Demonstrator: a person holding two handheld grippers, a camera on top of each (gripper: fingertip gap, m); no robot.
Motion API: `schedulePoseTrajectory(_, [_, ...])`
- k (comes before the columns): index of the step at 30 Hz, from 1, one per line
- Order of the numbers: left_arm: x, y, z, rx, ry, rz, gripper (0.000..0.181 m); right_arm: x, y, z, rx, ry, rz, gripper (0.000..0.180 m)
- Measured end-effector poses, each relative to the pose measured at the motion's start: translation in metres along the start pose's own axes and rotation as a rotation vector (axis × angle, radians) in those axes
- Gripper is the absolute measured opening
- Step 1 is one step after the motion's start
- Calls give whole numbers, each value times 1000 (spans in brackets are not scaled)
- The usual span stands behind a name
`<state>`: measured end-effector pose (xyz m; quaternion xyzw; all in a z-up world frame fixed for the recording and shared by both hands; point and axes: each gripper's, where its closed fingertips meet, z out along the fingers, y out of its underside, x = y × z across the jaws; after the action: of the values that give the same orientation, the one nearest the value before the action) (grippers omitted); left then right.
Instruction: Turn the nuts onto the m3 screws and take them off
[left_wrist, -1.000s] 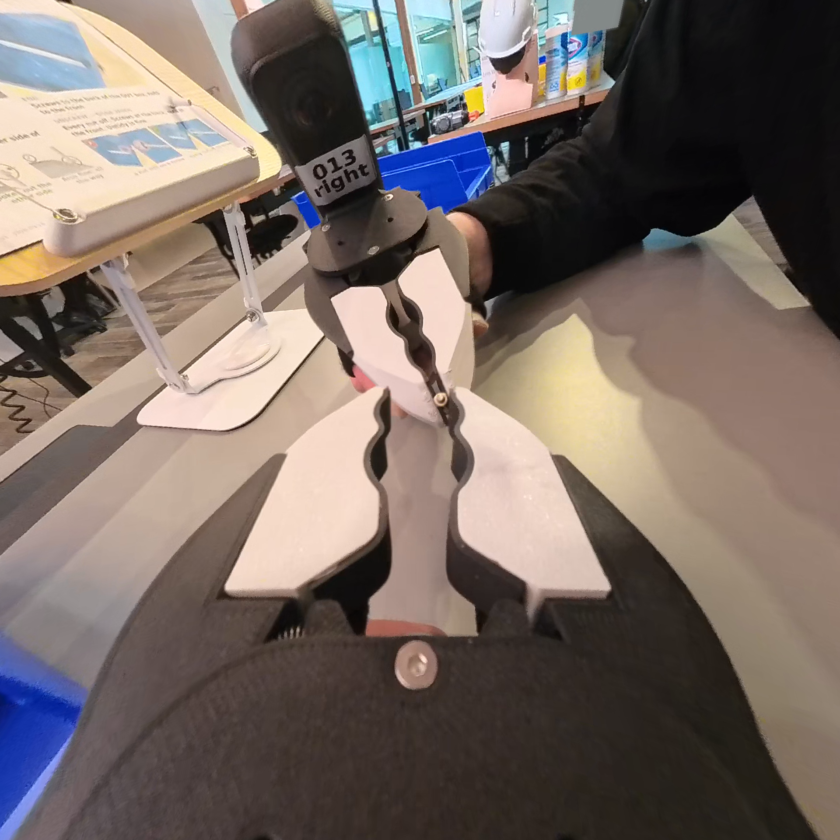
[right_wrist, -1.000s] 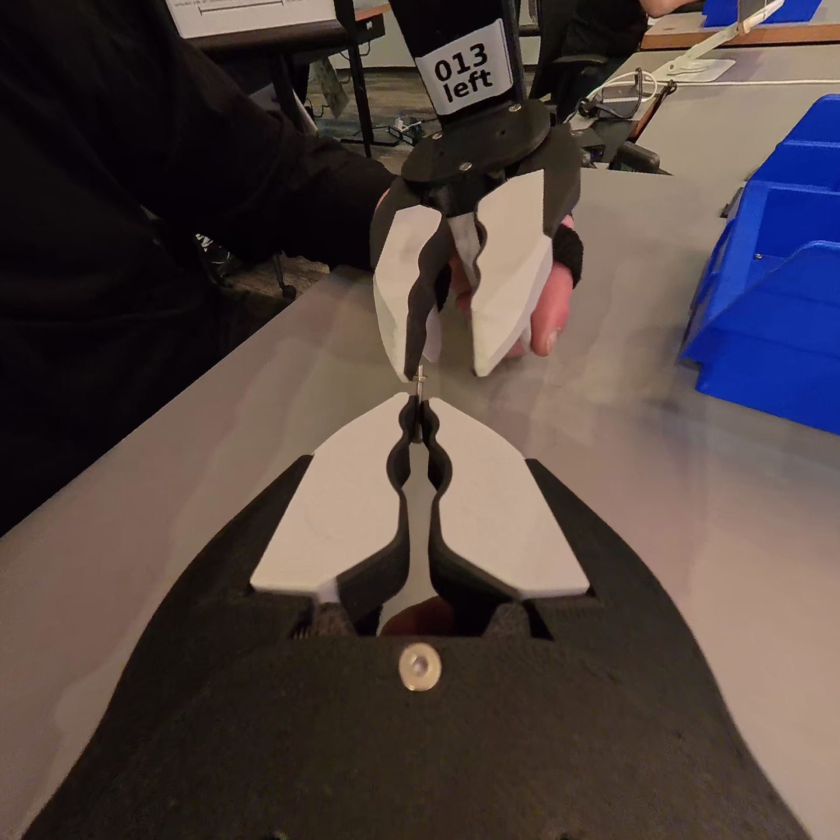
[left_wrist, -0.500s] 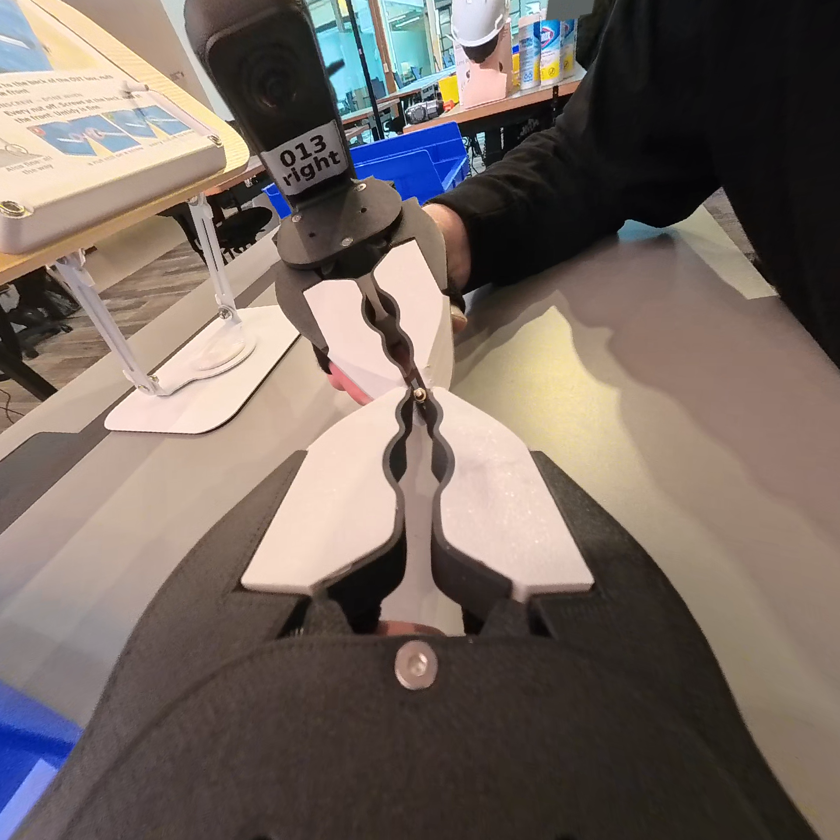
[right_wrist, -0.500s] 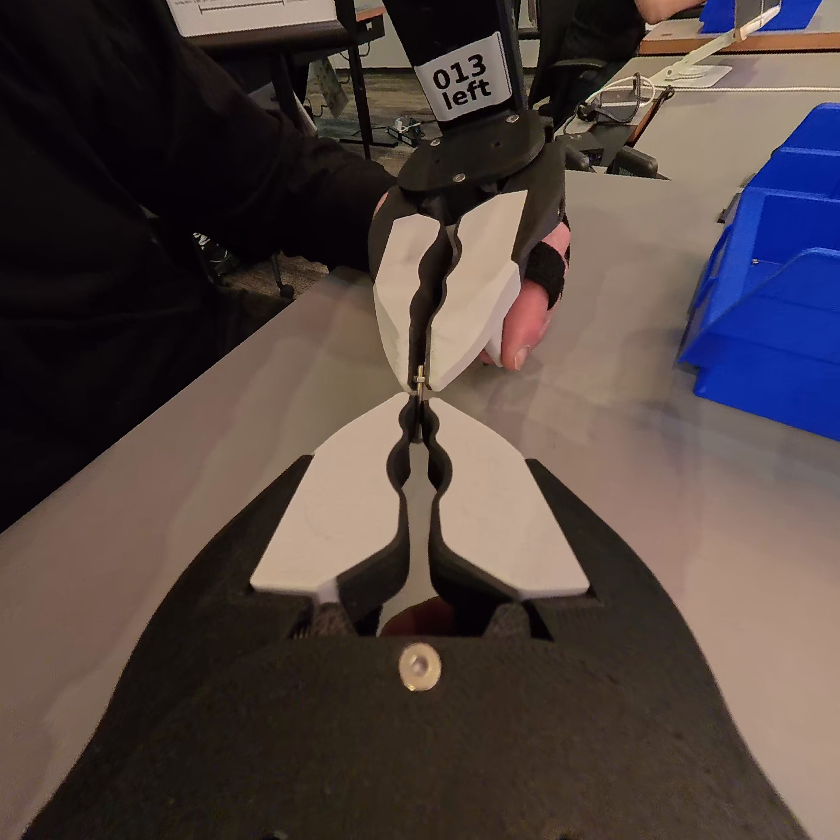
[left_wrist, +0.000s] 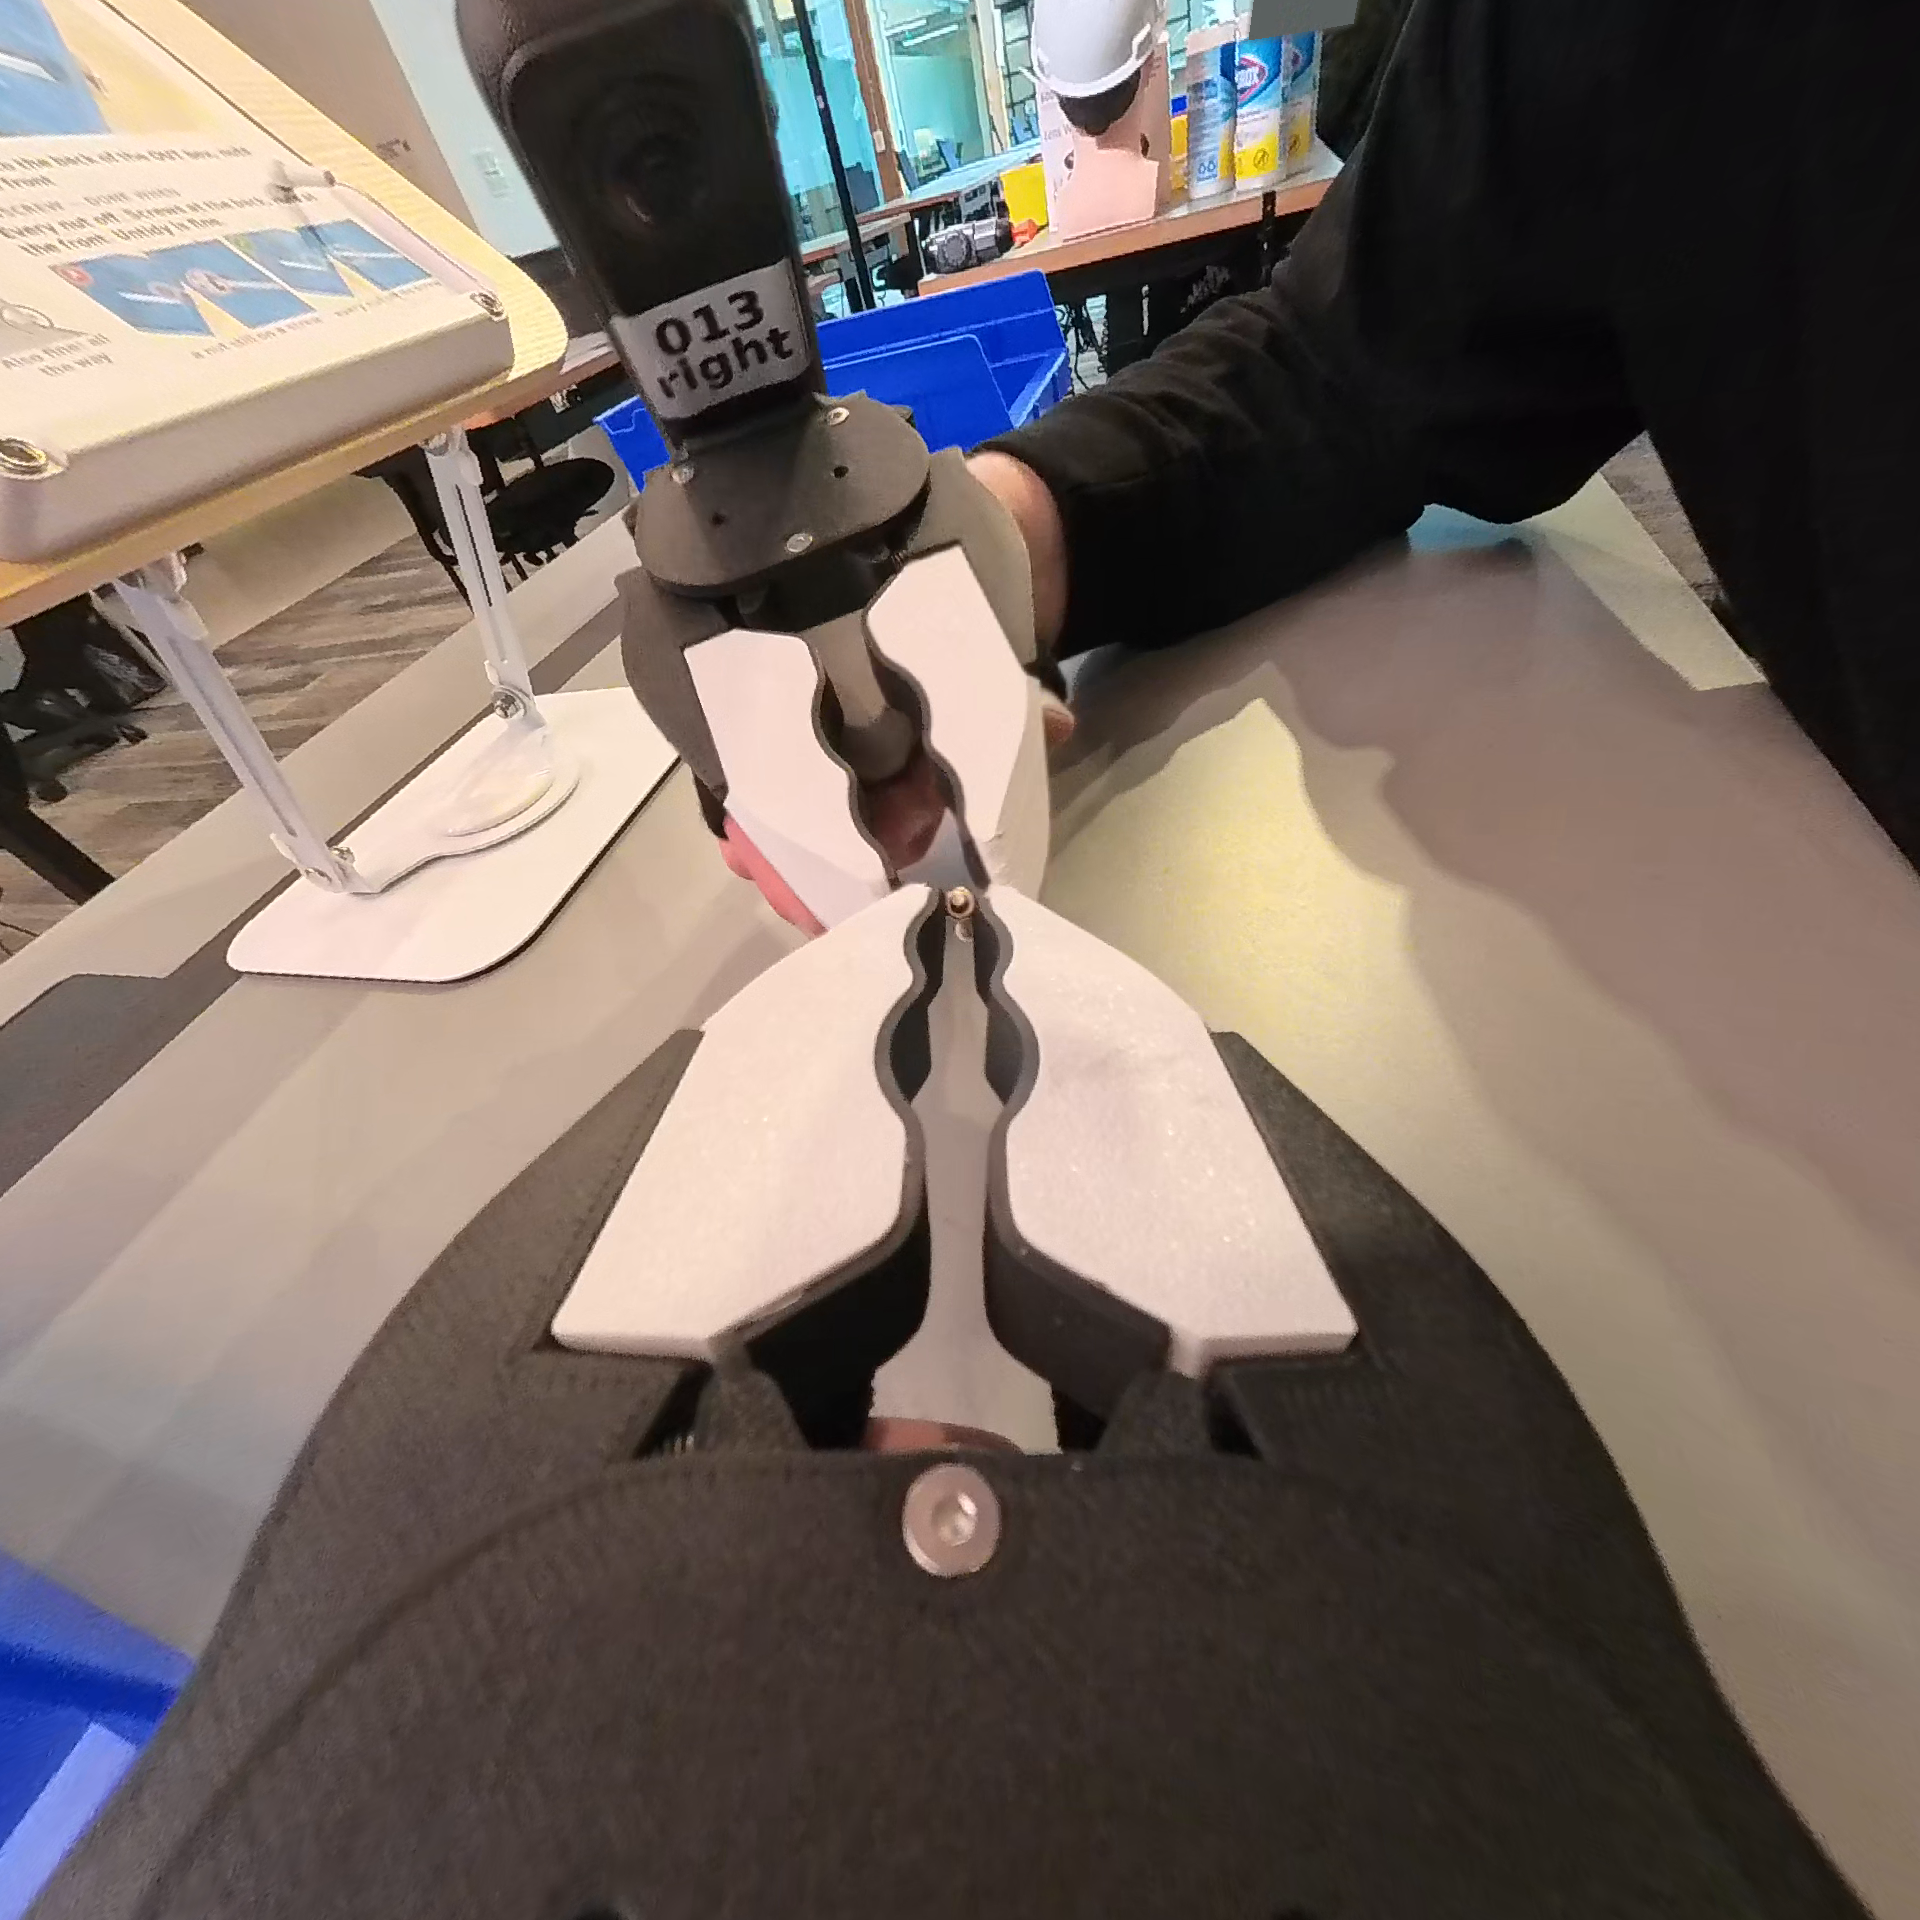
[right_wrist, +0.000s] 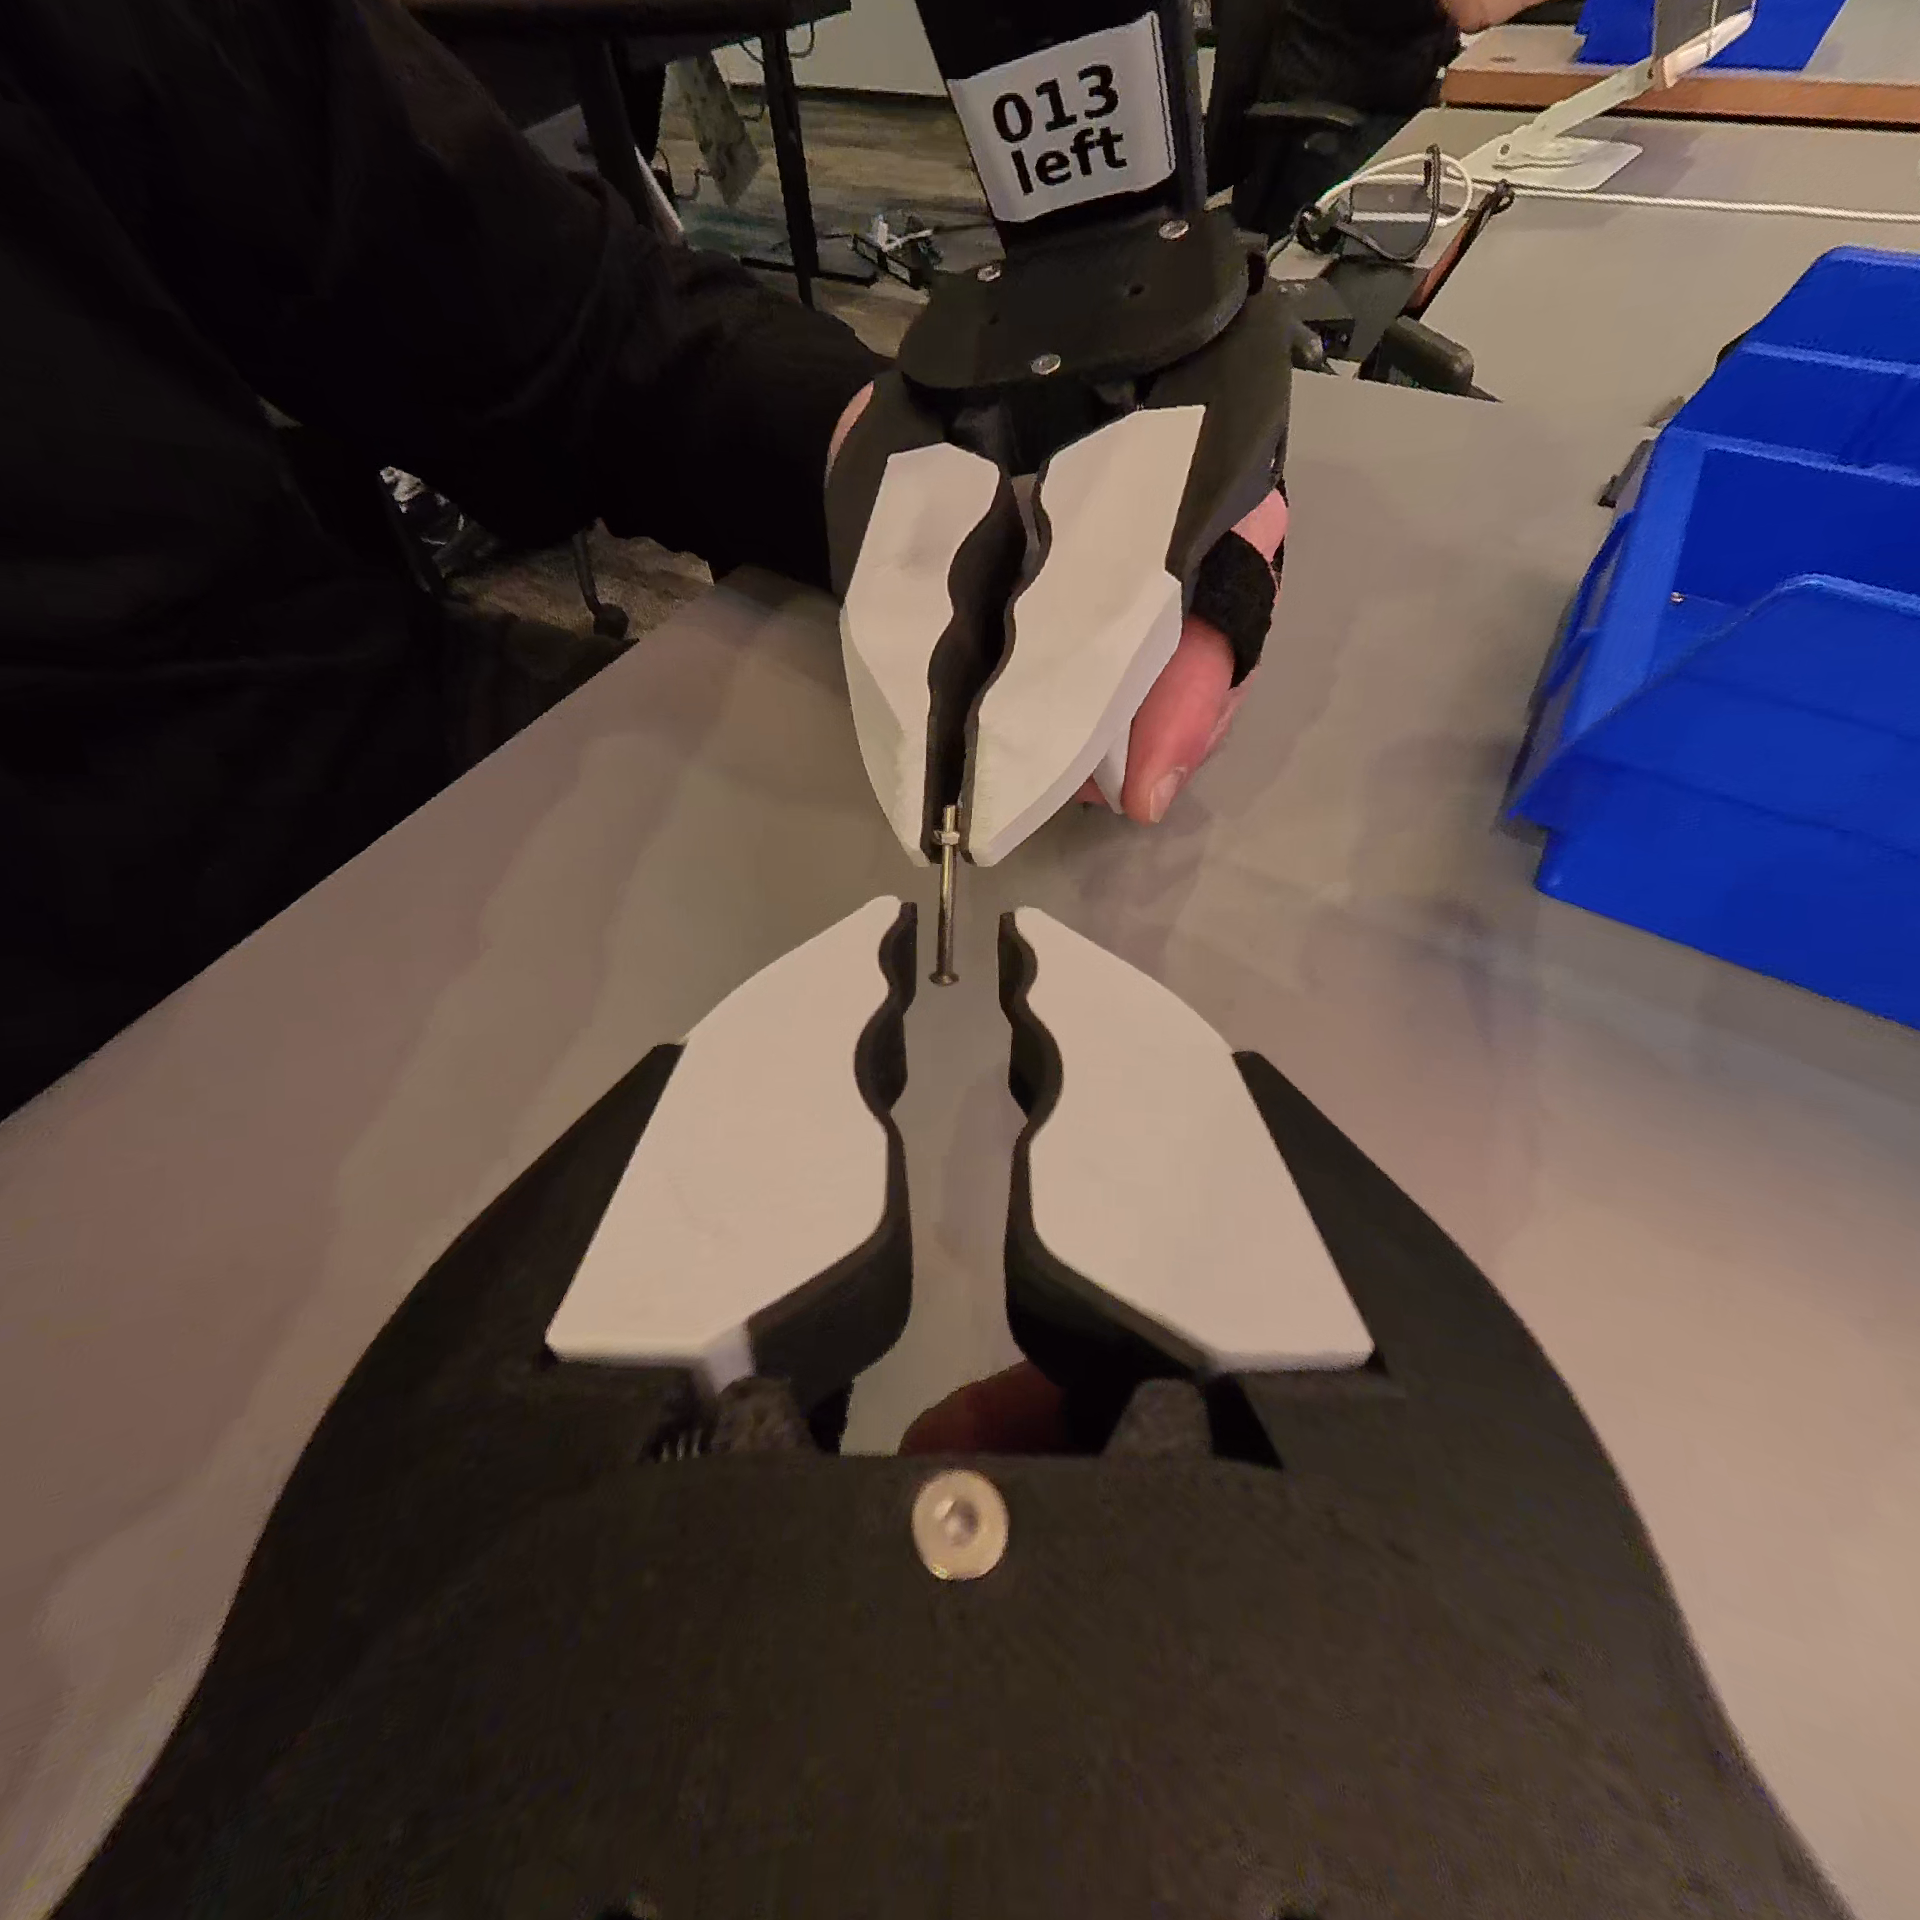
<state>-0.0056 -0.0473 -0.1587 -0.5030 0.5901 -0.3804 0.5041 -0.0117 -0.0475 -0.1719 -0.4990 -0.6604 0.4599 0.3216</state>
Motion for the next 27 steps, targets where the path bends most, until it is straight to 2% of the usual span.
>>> schedulePoseTrajectory(7, [0,2,0,-13,0,2,5,1,5,3,-43,23,-24,4])
schedulePoseTrajectory(16, [-2,0,-2,10,-4,-7,5,1,2,4,-31,24,-13,2])
schedulePoseTrajectory(20, [-5,-1,-3,21,-18,-21,19,4,3,3,-30,33,-9,2])
schedulePoseTrajectory(27, [-13,1,-3,14,-59,-34,21,2,3,4,-30,32,-14,2])
